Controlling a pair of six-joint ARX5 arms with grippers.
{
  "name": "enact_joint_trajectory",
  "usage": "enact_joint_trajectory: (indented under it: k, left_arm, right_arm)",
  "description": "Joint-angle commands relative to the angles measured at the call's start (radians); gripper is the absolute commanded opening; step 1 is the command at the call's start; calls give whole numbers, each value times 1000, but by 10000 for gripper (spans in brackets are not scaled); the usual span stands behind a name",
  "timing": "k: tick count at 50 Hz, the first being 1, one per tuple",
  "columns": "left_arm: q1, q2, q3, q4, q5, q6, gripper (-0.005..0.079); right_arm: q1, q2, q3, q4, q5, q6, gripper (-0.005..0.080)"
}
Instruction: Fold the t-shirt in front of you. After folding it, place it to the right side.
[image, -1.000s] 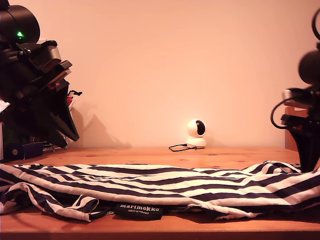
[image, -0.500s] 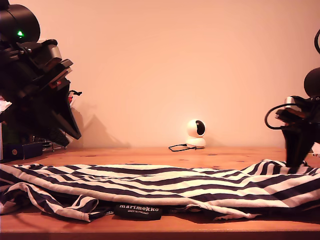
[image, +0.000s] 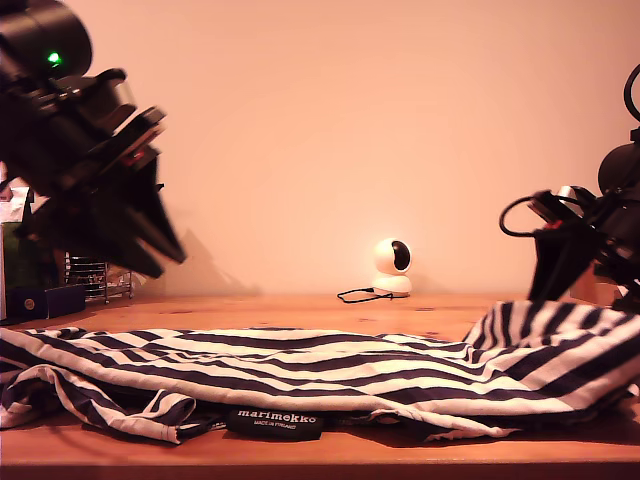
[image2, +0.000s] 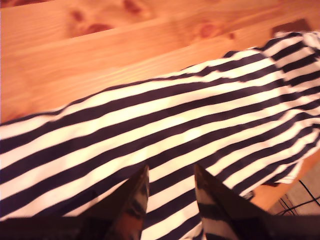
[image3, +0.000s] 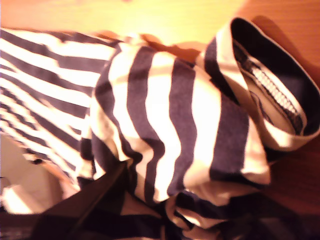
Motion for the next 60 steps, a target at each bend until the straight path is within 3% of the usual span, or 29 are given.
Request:
enact_joint_trajectory:
  k: [1,6,9,28,49,60]
  left_arm:
    - [-18,32,8,14,4,-4,253]
    - [-32,40,8,24,3,-5,253]
    - [-32,40,8,27,-5,-4,253]
    - [-19,40,8,14,-4,-3,253]
    - [71,17,11,-71,1,4,251]
    - [140,-108,13,-88,-4,5,251]
  right_arm:
    - [15,11,-19,3,-10,10,321]
    - [23,11,-19,20,-11,27,67]
    - [30,11,-19,29,-13,33,-16]
    - [114,-14,-19,87,-192,131,-11]
    - [302,-77,66,259,-216,357,-11]
    - [410,-77,137,422,-153,520,-11]
